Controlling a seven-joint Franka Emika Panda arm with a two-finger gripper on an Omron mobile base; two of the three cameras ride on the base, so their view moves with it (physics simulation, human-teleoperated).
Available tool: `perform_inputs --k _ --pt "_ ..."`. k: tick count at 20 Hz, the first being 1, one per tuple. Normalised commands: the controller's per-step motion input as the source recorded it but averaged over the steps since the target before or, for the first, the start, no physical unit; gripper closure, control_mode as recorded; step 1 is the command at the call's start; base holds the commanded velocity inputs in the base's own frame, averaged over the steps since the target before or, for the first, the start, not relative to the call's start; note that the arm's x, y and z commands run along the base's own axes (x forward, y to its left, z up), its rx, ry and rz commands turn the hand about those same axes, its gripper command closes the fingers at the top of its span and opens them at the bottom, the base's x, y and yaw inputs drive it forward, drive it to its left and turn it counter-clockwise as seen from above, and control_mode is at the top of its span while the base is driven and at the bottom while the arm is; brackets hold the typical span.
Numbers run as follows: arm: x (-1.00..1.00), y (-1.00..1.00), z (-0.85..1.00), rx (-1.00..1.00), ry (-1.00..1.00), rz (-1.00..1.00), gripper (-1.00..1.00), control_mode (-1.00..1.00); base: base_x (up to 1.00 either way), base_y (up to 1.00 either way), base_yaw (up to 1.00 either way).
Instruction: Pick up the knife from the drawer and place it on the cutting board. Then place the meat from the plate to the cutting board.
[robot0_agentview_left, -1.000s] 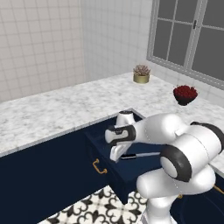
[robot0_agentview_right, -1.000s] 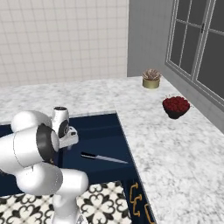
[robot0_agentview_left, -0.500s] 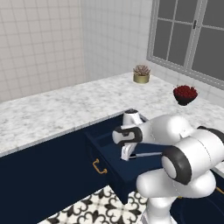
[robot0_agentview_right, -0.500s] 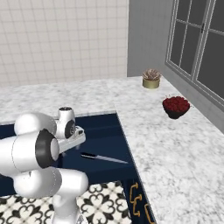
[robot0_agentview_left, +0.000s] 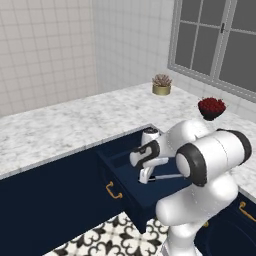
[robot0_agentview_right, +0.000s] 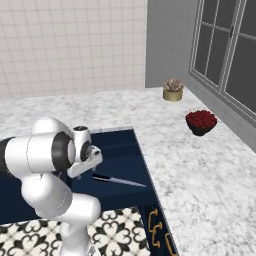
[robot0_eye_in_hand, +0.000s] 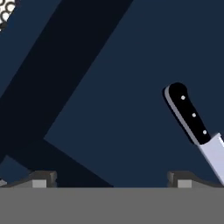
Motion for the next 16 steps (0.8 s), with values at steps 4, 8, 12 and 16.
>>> perform_inputs --k 4,8,12,16 --pt "0.34 -0.05 -0.21 0.00 0.00 0.00 -1.00 -1.00 0.00 0.00 0.00" --pt "0.34 -0.07 -0.18 0.00 0.00 0.00 -1.00 -1.00 0.00 0.00 0.00" --pt "0.33 -0.05 -0.31 0.00 0.00 0.01 -1.00 -1.00 0.00 0.00 0.00" --pt "0.27 -0.06 -0.33 0.00 0.00 0.01 -1.00 -1.00 0.00 0.00 0.00"
